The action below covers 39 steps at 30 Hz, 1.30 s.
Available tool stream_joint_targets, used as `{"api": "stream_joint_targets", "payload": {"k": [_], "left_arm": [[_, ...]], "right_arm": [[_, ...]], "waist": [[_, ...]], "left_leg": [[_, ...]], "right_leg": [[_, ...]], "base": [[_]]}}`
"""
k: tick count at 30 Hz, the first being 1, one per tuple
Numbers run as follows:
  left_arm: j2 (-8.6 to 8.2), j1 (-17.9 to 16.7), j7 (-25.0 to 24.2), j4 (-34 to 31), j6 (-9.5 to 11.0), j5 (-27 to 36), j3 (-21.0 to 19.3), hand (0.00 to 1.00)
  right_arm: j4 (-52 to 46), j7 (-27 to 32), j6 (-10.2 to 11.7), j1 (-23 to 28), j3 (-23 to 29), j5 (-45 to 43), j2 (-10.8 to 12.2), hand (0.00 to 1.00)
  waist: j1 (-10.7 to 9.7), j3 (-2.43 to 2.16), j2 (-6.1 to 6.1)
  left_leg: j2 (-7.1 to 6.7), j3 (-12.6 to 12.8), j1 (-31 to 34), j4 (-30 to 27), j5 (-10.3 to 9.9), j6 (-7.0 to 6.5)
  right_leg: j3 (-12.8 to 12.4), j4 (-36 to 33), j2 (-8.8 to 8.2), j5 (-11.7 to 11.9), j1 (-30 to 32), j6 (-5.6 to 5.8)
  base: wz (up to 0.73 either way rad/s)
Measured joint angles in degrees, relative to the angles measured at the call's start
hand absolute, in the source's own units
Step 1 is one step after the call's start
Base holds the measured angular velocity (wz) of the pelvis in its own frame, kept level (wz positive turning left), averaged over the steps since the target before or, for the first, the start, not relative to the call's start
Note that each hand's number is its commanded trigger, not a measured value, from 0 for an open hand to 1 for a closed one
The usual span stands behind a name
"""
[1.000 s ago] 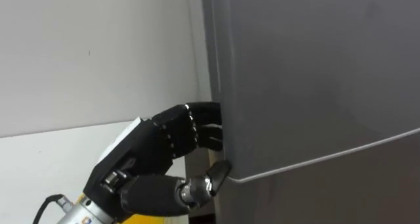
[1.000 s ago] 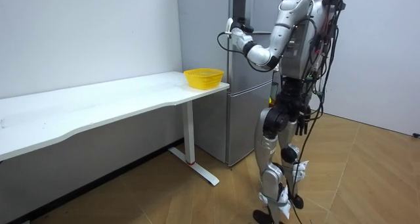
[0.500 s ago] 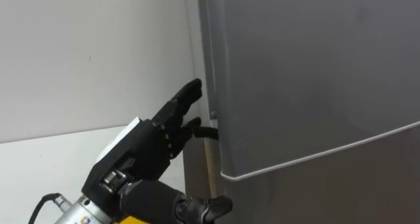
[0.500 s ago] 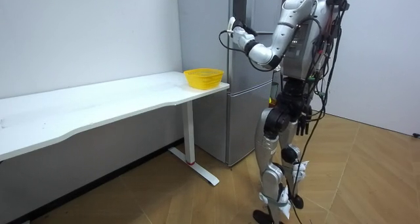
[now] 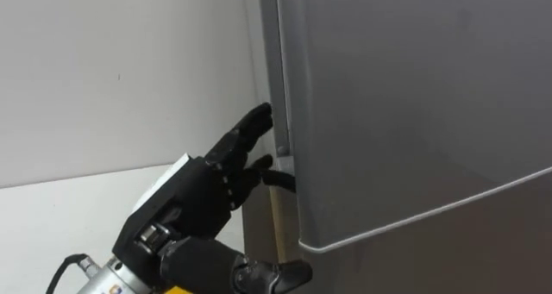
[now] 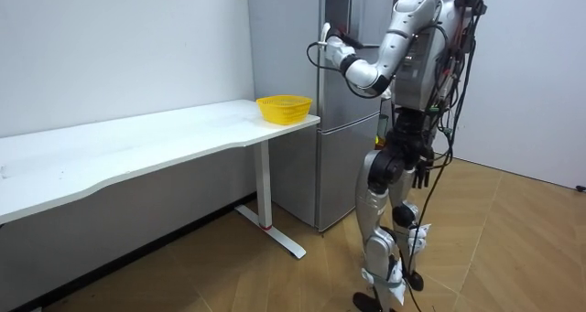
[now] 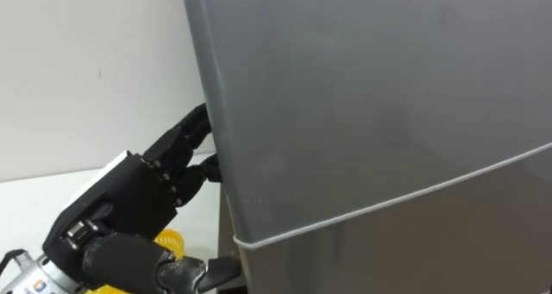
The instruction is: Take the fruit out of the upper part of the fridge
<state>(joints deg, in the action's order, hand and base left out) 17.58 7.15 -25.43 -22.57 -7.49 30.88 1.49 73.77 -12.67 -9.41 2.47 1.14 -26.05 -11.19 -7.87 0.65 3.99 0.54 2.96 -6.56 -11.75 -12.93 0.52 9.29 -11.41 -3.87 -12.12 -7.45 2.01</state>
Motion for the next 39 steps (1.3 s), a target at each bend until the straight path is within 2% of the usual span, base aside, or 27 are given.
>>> {"api": "stream_joint_targets", "payload": {"k": [4,10,14,17,20,25,33,39], "left_arm": [[1.67,1.80,-1.99,0.00,-0.02,3.27,2.45,0.00],[1.35,3.70,-6.11,-0.16,-0.09,6.97,5.93,0.00],[1.26,7.14,-8.04,-0.17,-0.12,9.07,7.96,0.00],[0.95,9.46,-9.47,-0.21,-0.11,9.60,7.98,0.00],[0.87,10.31,-10.75,-0.21,-0.11,9.60,7.98,0.00],[0.87,10.31,-12.37,-0.21,-0.11,9.59,7.98,0.00],[0.77,10.31,-11.02,-0.25,-0.10,9.34,8.71,0.00],[0.82,10.31,-7.51,-2.02,-0.09,8.77,10.59,0.00]], "right_arm": [[0.00,-0.14,-0.04,0.29,0.01,1.11,-0.03,0.00],[-0.19,-0.07,-0.01,0.21,0.01,1.52,-0.37,0.00],[-0.19,-0.04,-0.01,0.31,-0.02,1.33,-0.79,0.00],[-0.13,-0.13,-0.05,0.22,0.00,1.31,-0.98,0.00],[-0.09,-0.46,-0.05,0.02,0.00,1.32,-0.99,0.00],[0.13,-0.44,-0.04,-0.35,0.00,1.32,-1.00,0.00],[1.68,1.07,0.09,-0.99,-1.10,3.39,-1.49,0.00],[1.75,1.32,0.12,-1.38,-2.58,5.16,-1.60,0.00]], "waist": [[-0.32,-0.04,0.44],[-1.38,-0.14,0.54],[-1.47,-0.29,0.75],[-1.78,-0.56,1.14],[-2.66,-0.56,1.14],[-2.99,-0.47,1.01],[-3.06,-0.34,0.83],[-2.86,0.23,-0.05]], "left_leg": [[-0.05,0.21,-0.02,0.05,0.00,0.00],[-0.10,0.32,-0.01,0.05,0.00,0.00],[-0.02,1.26,0.35,0.05,0.00,0.00],[0.03,1.88,0.37,0.08,0.00,0.00],[0.24,2.54,-0.02,0.21,0.00,0.00],[0.49,3.02,-0.19,0.41,0.00,0.01],[0.65,3.00,-0.17,0.38,0.00,0.01],[0.61,3.08,0.11,0.35,0.00,0.01]], "right_leg": [[-0.20,0.07,-0.04,0.00,-0.01,0.02],[-0.74,0.71,0.05,0.05,0.24,0.12],[-1.36,0.70,0.09,0.06,0.59,0.11],[-1.49,0.69,0.09,0.11,0.72,0.11],[-1.78,0.69,0.22,0.13,0.60,0.06],[-2.19,0.74,0.48,0.22,0.65,-0.08],[-2.15,0.48,0.62,0.29,0.81,-0.21],[-2.79,-0.15,0.66,0.27,1.94,-0.22]], "base": [[0.00],[-0.01],[-0.09],[-0.08],[-0.07],[-0.04],[0.00],[-0.02]]}}
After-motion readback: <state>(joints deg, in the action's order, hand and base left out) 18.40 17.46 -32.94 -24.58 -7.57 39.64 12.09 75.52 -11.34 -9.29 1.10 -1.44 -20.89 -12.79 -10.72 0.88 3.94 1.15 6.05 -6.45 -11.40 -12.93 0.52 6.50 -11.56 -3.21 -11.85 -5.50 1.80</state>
